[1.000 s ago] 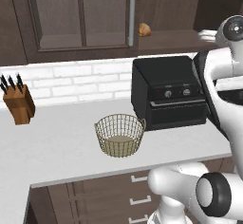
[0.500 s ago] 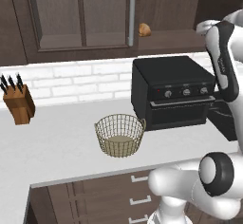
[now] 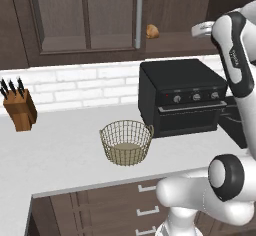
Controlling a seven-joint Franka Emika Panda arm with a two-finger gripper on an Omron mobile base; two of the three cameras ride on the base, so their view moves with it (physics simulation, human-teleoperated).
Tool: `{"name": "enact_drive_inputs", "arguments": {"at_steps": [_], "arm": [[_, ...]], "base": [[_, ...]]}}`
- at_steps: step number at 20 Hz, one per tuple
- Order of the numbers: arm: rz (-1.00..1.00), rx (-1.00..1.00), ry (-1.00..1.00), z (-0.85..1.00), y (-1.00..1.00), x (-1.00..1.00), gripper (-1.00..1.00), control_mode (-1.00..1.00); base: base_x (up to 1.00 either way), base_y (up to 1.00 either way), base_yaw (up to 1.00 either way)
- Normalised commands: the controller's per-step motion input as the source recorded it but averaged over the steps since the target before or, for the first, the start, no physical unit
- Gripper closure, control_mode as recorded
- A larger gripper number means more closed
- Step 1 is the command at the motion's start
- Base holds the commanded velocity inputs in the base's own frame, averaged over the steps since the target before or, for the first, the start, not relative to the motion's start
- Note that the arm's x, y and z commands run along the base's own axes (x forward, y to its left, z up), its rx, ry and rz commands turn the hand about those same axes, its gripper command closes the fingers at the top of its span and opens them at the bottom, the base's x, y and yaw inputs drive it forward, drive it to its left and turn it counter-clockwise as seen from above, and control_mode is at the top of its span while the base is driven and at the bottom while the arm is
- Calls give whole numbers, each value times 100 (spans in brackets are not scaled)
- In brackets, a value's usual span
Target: Open the cabinet, pick up the bread from the cabinet and place it in the basket. Then move the basket to the dining counter.
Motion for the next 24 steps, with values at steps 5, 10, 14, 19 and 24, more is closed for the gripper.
{"name": "enact_drive_inputs", "arguments": {"at_steps": [5,10,14,19,24], "arm": [[3,-4,0,-7,48,41,-100,-100],[0,0,0,0,0,45,-100,-100],[0,0,0,-2,0,57,-100,-100],[0,0,0,-3,7,62,-100,-100],[3,0,0,-13,15,46,-100,-100]], "base": [[0,0,0],[0,0,0],[0,0,0],[0,0,0],[0,0,0]]}}
